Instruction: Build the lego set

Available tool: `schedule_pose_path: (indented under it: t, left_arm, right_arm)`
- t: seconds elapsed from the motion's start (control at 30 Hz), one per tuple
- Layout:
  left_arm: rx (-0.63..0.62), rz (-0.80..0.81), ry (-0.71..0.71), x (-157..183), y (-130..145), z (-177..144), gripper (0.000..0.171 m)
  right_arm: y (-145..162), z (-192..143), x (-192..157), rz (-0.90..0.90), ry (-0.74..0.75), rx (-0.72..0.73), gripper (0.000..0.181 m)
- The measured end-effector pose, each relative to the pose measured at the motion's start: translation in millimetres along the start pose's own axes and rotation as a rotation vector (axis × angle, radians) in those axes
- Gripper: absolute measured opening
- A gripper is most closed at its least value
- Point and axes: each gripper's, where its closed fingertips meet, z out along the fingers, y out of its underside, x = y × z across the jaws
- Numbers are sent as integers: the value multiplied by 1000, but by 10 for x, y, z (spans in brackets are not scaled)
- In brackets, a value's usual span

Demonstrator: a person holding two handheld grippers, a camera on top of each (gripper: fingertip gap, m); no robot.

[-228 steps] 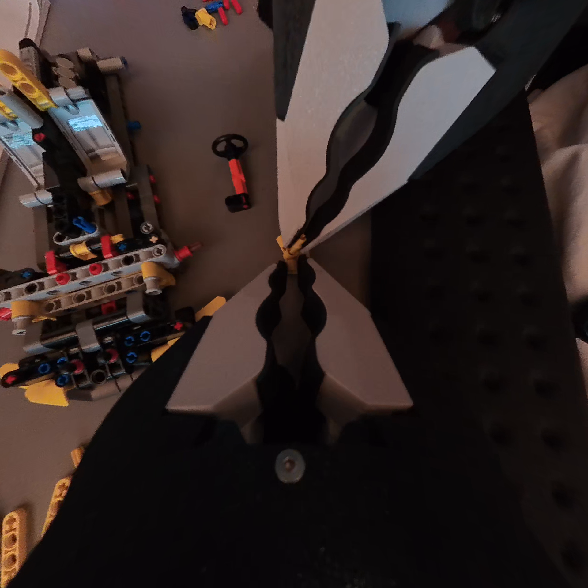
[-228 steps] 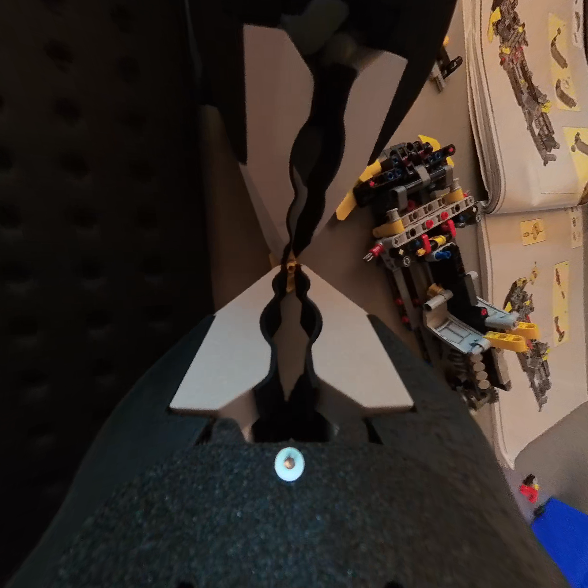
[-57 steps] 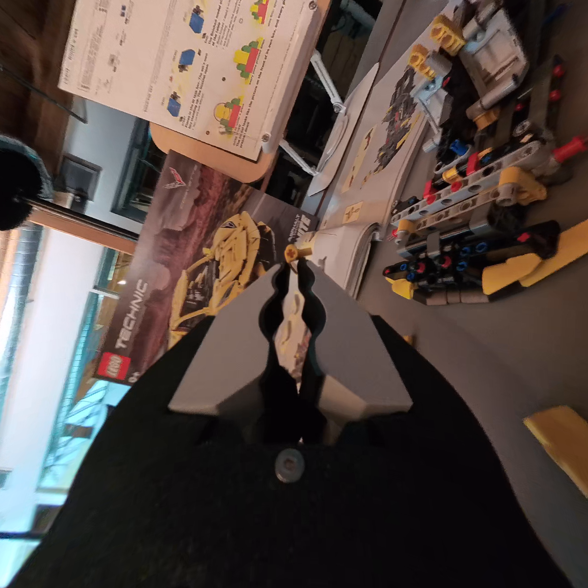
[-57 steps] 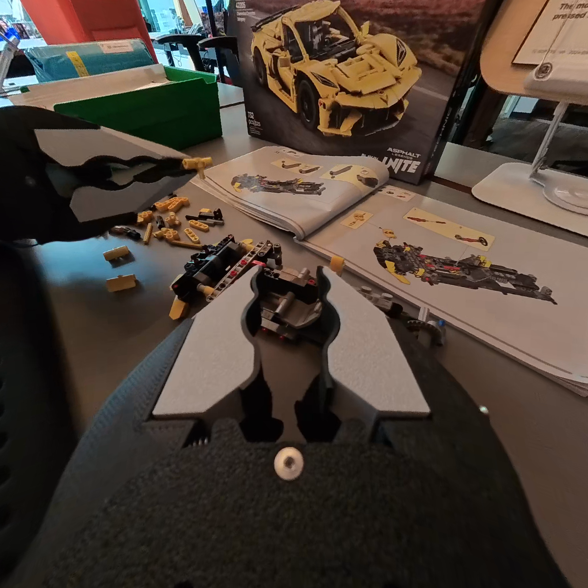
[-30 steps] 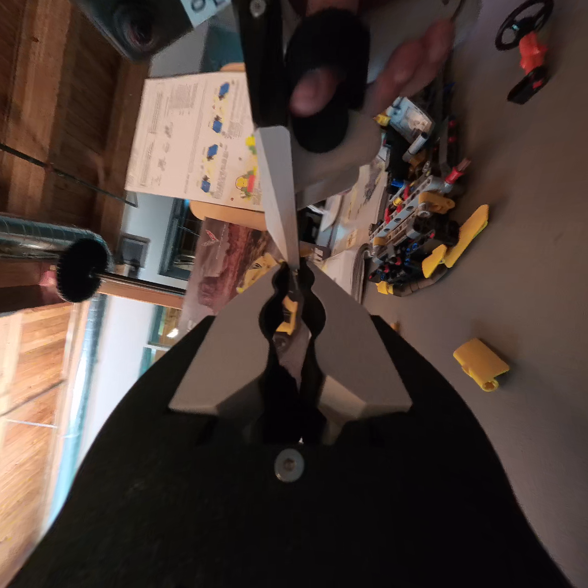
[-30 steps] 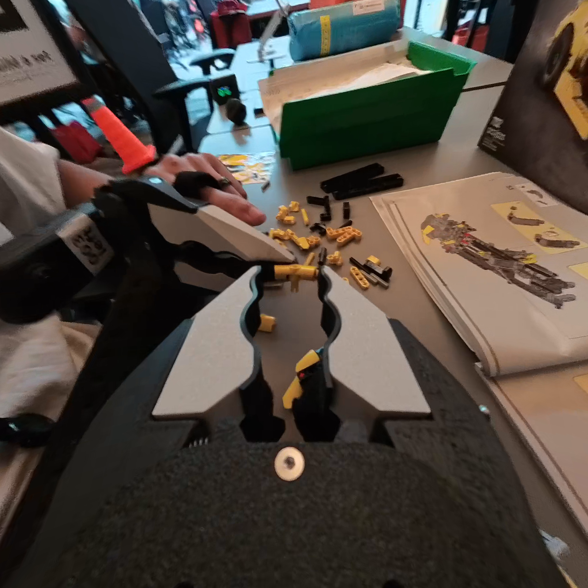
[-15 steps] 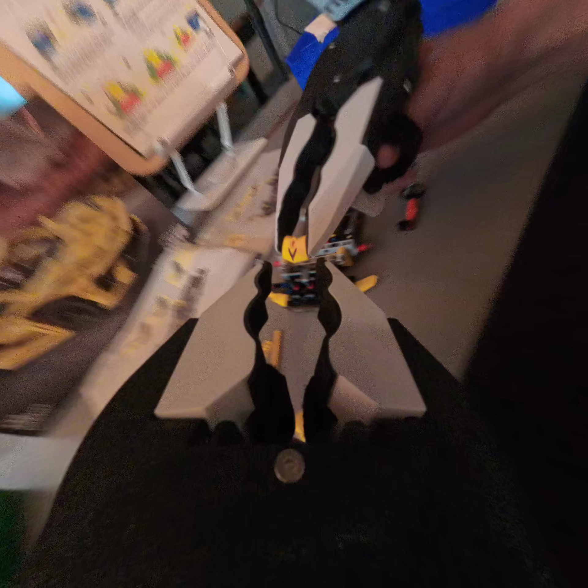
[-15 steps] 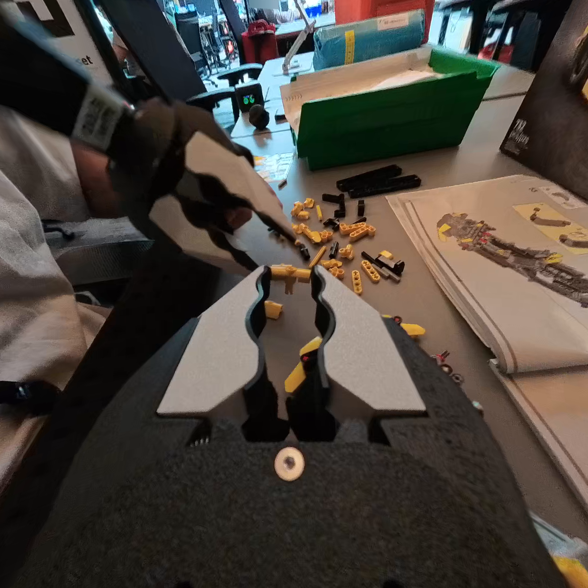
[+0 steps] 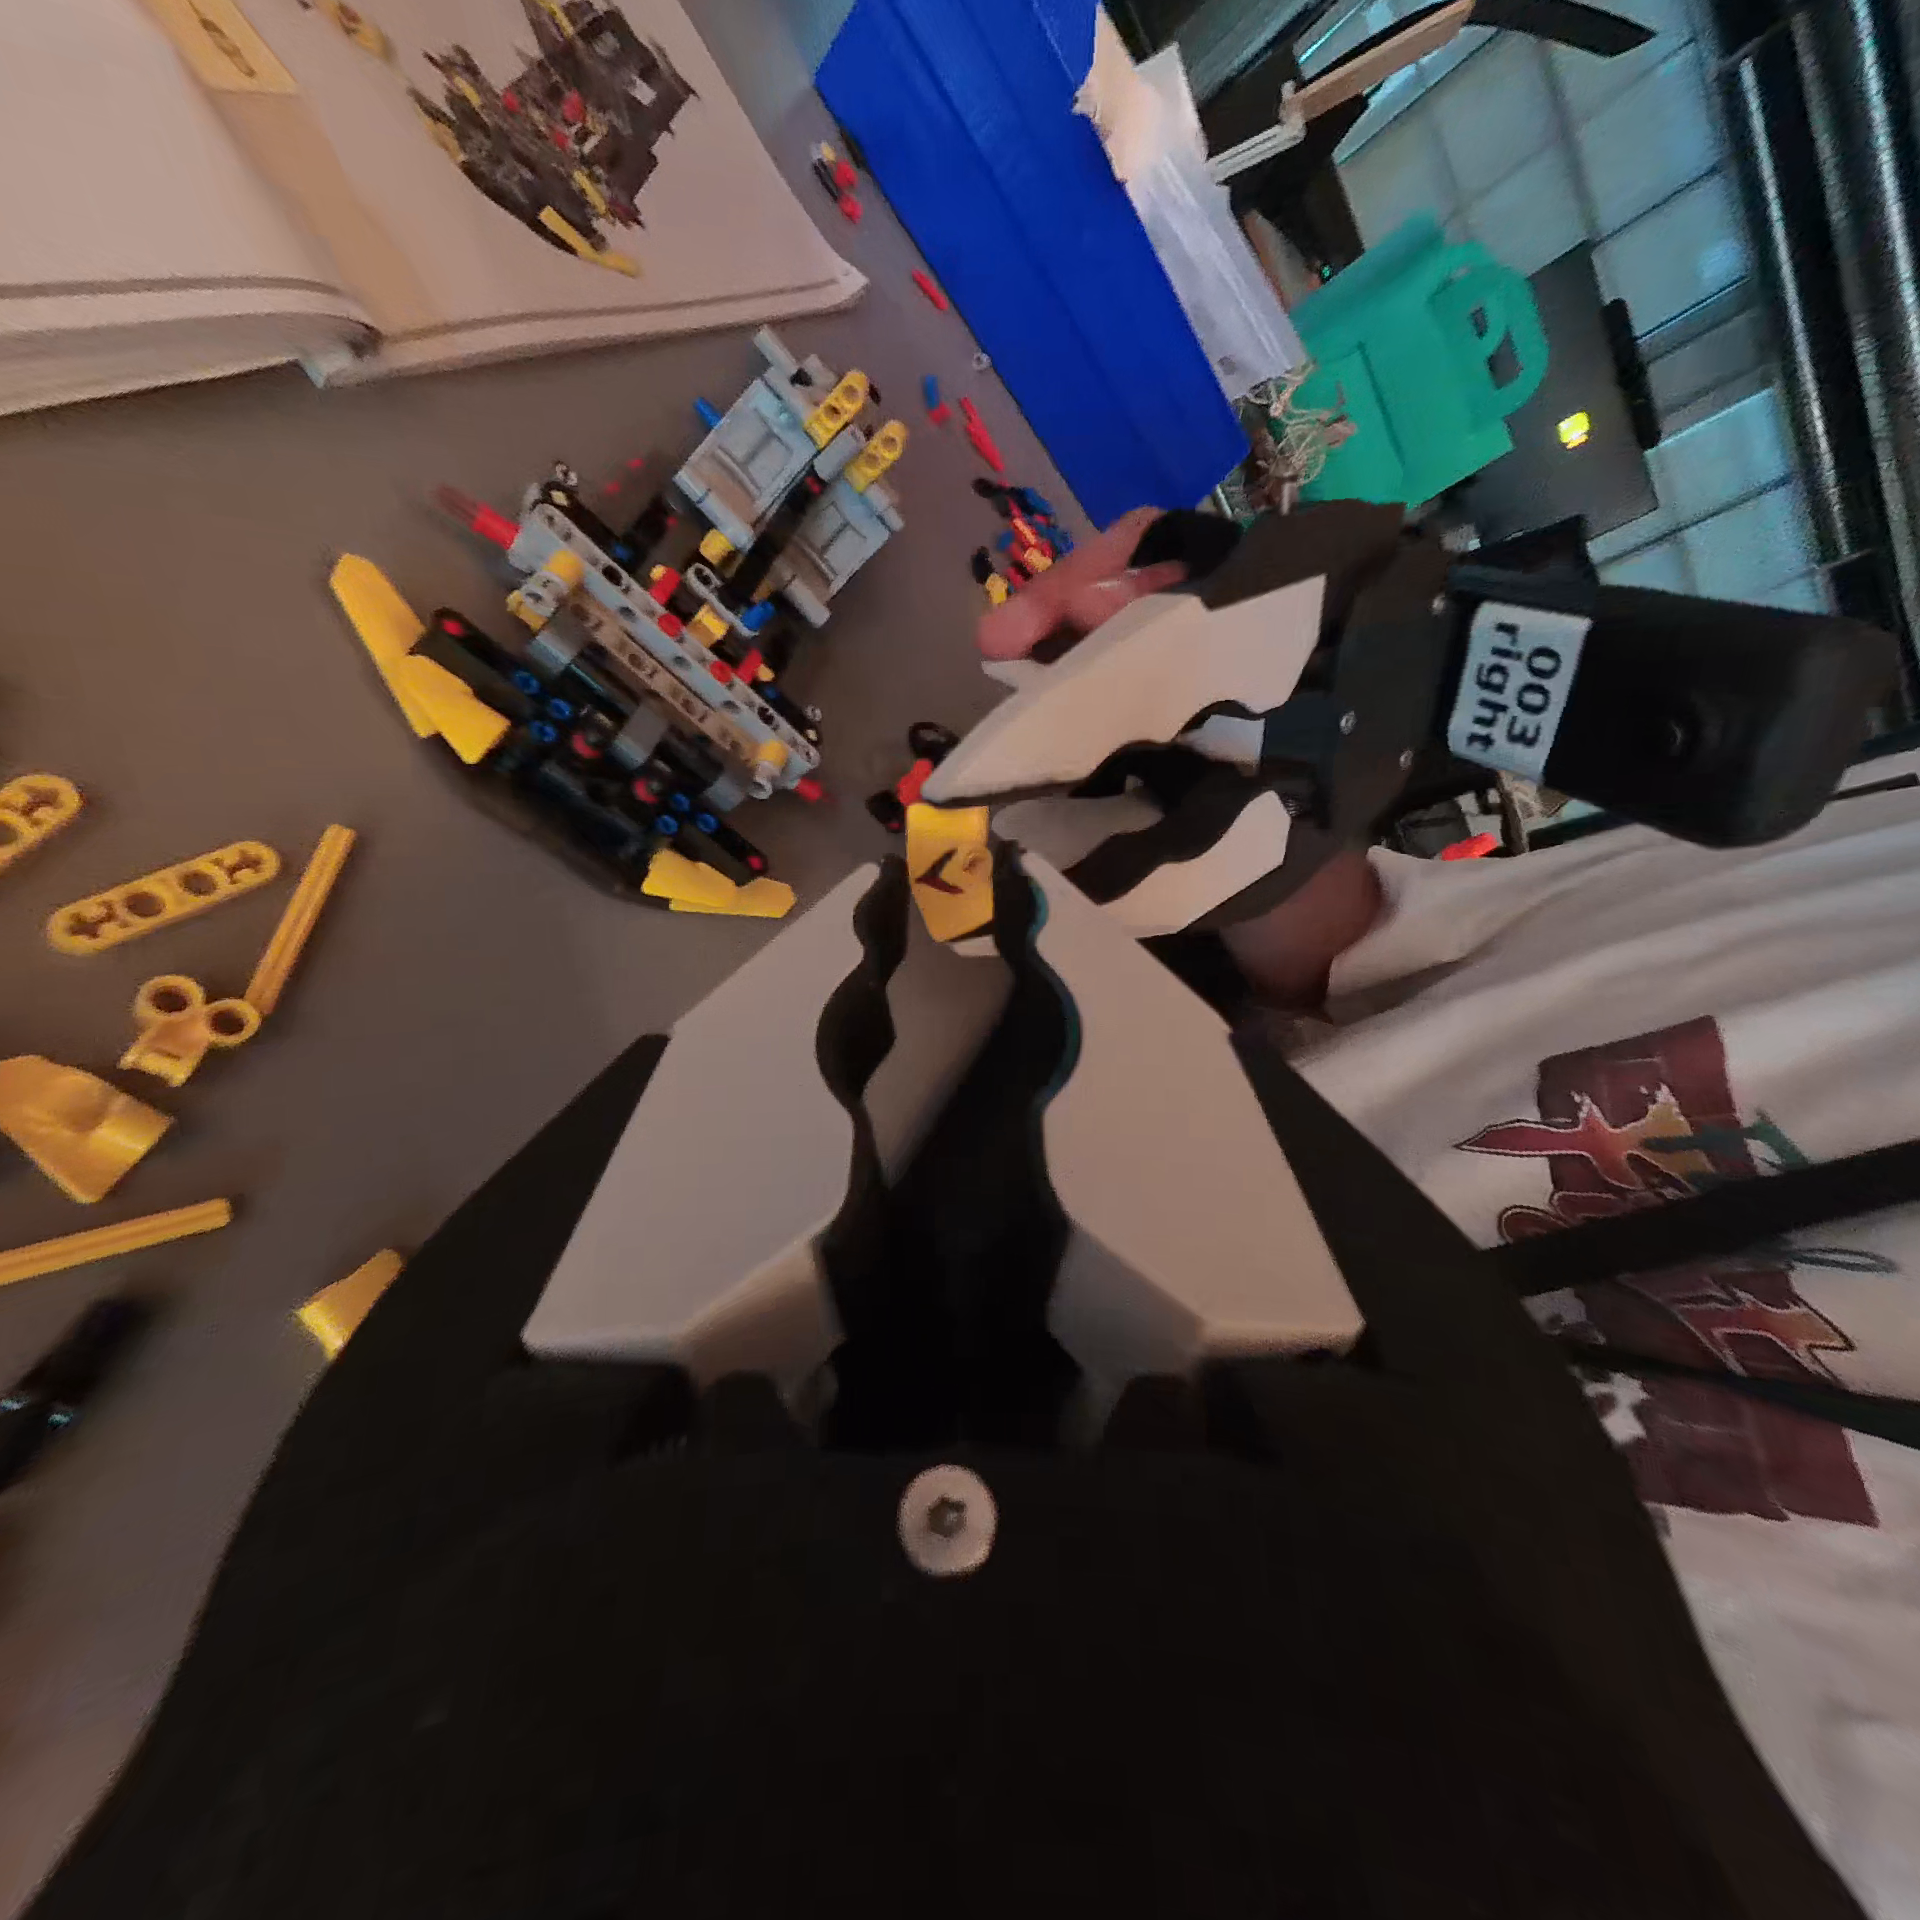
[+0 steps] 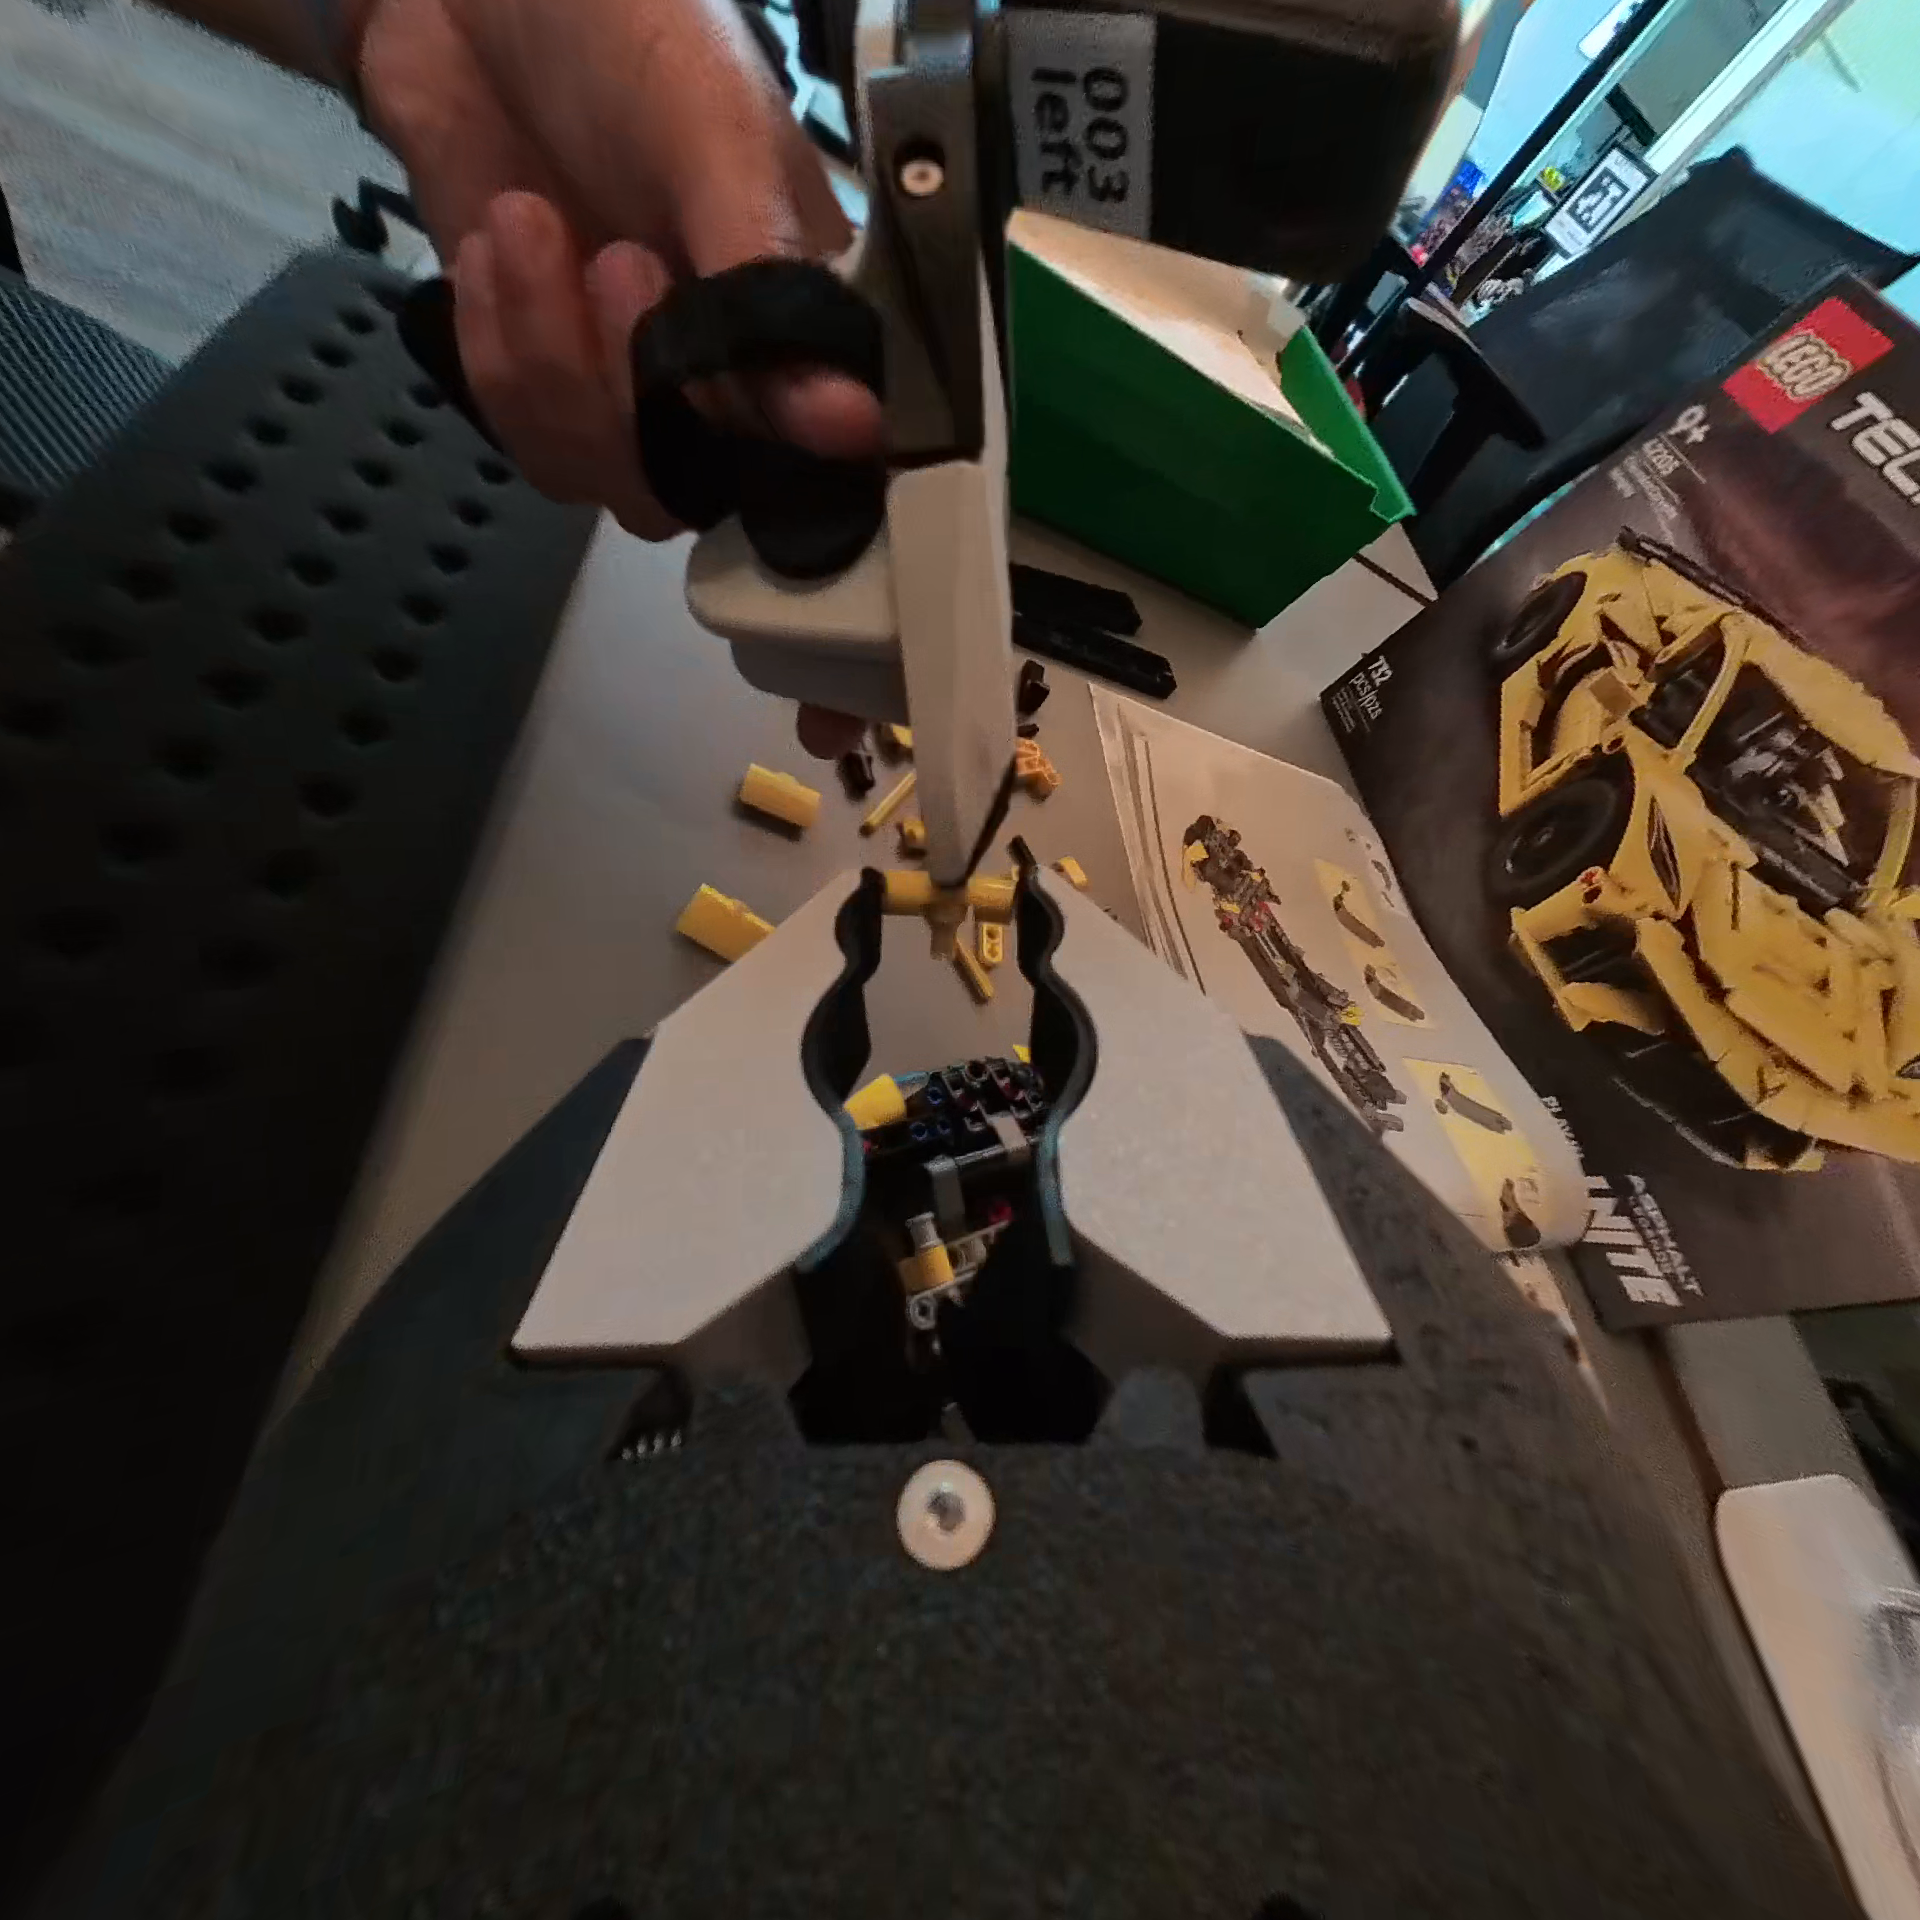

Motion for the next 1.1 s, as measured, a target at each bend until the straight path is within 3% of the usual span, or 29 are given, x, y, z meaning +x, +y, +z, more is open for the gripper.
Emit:
schedule_pose_path:
  t: [0.37,0.47,0.67,0.8,1.1]
  left_arm:
    - [-46,49,-172,-233,165,55,13]
    - [-43,-9,-190,-331,147,49,13]
    - [-18,-248,-150,-584,-2,59,13]
    - [-29,-367,-179,-751,-47,146,13]
    - [-122,-472,-237,-766,-12,230,13]
  right_arm:
    - [174,124,-143,-126,-7,-124,25]
    - [252,149,-115,-15,14,-164,24]
    - [376,-144,181,101,174,-158,17]
    - [568,-131,74,222,59,-221,25]
    - [852,-135,80,302,50,-338,38]
